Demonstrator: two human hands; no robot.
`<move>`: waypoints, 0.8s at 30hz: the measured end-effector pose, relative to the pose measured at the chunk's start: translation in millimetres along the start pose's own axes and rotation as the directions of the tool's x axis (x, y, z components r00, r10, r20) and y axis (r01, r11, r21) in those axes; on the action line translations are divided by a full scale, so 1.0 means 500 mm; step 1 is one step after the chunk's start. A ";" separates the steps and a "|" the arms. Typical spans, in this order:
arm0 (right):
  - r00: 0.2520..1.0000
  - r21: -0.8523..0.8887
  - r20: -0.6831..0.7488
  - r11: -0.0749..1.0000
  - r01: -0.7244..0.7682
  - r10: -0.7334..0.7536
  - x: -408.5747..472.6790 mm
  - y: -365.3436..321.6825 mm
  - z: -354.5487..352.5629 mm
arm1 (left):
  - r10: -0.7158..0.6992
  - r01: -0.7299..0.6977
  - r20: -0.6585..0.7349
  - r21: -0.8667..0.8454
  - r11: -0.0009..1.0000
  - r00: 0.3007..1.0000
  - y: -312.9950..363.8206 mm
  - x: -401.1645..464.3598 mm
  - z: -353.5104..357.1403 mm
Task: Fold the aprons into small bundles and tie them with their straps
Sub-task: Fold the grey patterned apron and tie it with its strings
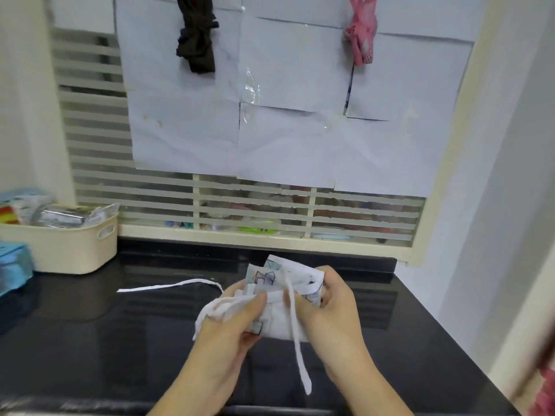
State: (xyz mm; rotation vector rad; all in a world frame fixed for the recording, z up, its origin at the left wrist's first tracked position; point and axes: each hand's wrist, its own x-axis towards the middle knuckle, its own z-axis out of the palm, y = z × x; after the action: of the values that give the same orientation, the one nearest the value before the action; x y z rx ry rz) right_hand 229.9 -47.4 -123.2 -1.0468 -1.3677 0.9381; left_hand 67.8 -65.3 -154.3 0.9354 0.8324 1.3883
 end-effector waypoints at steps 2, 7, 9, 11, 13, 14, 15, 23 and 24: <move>0.998 -0.037 0.045 0.998 0.045 -0.043 -0.025 -0.011 -0.007 | 0.010 -0.009 -0.007 0.098 0.995 1.000 0.023 -0.016 -0.010; 0.975 -0.172 0.220 0.983 0.057 -0.018 -0.049 -0.027 -0.043 | 0.027 -0.035 0.034 0.271 0.962 0.999 0.035 -0.060 -0.023; 0.955 -0.232 0.297 0.971 0.056 0.016 -0.053 -0.032 -0.060 | 0.049 -0.062 0.052 0.301 0.951 0.997 0.036 -0.081 -0.018; 0.905 -0.213 0.421 0.976 0.041 0.054 -0.052 -0.037 -0.083 | 0.074 -0.107 0.107 0.340 0.934 0.991 0.035 -0.096 -0.014; 0.827 0.023 0.549 0.988 -0.154 0.117 -0.052 -0.042 -0.103 | 0.122 -0.154 0.106 0.386 0.910 0.987 0.042 -0.111 -0.011; 0.806 0.111 0.566 0.953 -0.283 0.174 -0.051 -0.047 -0.108 | 0.136 -0.170 0.110 0.419 0.892 0.985 0.044 -0.114 -0.011; 0.792 0.104 0.563 0.930 -0.353 0.238 -0.049 -0.051 -0.112 | 0.135 -0.176 0.121 0.449 0.876 0.983 0.040 -0.118 -0.014; 0.767 -0.417 0.586 0.909 0.006 0.263 -0.055 -0.096 -0.033 | -0.128 -0.077 0.206 0.762 0.642 0.970 0.023 -0.138 0.018; 0.794 -0.445 0.565 0.893 0.064 0.225 -0.054 -0.099 -0.022 | -0.174 -0.059 0.205 0.793 0.607 0.963 0.020 -0.136 0.018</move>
State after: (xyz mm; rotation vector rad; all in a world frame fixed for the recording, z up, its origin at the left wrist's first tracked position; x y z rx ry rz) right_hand 237.1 -88.0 -83.4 -1.2047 -2.1709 1.1106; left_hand 69.4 -134.1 -145.1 1.7246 1.2980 0.7510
